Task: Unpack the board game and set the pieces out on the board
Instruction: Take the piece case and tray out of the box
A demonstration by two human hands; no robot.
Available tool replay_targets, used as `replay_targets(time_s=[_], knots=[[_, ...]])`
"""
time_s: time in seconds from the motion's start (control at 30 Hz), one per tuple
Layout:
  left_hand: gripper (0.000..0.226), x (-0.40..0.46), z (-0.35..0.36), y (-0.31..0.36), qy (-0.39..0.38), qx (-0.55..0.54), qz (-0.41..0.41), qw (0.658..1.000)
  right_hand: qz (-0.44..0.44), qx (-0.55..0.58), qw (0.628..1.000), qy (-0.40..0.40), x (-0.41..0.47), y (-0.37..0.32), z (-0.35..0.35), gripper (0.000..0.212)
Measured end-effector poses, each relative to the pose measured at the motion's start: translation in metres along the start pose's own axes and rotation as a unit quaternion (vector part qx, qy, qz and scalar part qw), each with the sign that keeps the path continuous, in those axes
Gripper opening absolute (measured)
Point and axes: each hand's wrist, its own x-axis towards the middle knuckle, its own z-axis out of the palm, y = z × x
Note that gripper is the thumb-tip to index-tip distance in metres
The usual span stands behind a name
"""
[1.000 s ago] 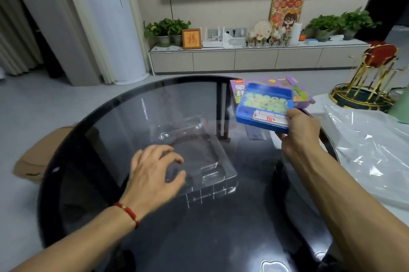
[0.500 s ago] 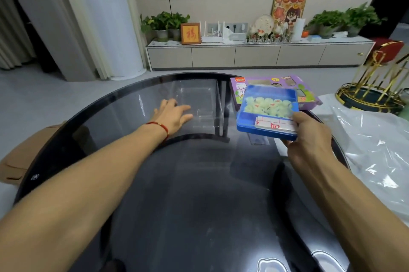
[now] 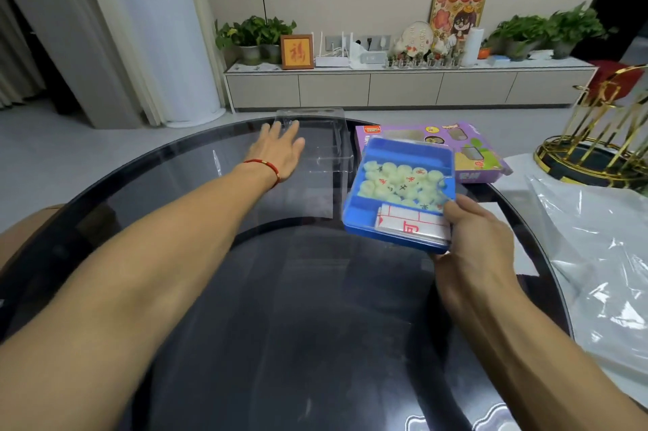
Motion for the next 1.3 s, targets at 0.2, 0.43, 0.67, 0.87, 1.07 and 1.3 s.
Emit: replay_targets(time_s=[0.2,0.43,0.67,0.87,1.07,1.3], knots=[[0.046,-0.163,-0.049,0.036,-0.015,-0.323,0.011,0.946,0.049,-0.037,0.995,-0.073,-0.024,0.01,0.022,0.023],[0.031,-0.268,-0.048,-0.013,-0.101,-0.539,-0.162,0.821,0.046,-0.302,0.921,-0.243,-0.059,0.046,0.042,0.011],[0.038,-0.28,-0.037,-0.045,-0.105,-0.349,-0.166,0.916,0.024,-0.492,0.829,-0.266,-0.063,0.06,0.052,0.026],[0.039,-0.281,-0.037,-0.037,-0.086,-0.272,-0.152,0.946,-0.02,-0.625,0.738,-0.254,-0.059,0.054,0.06,0.035],[0.018,-0.278,-0.033,-0.033,-0.073,-0.265,-0.118,0.954,-0.03,-0.671,0.692,-0.265,-0.051,0.057,0.061,0.034],[0.016,-0.276,-0.027,-0.025,-0.055,-0.129,-0.059,0.988,-0.032,-0.7,0.668,-0.251,-0.052,0.055,0.073,0.035]])
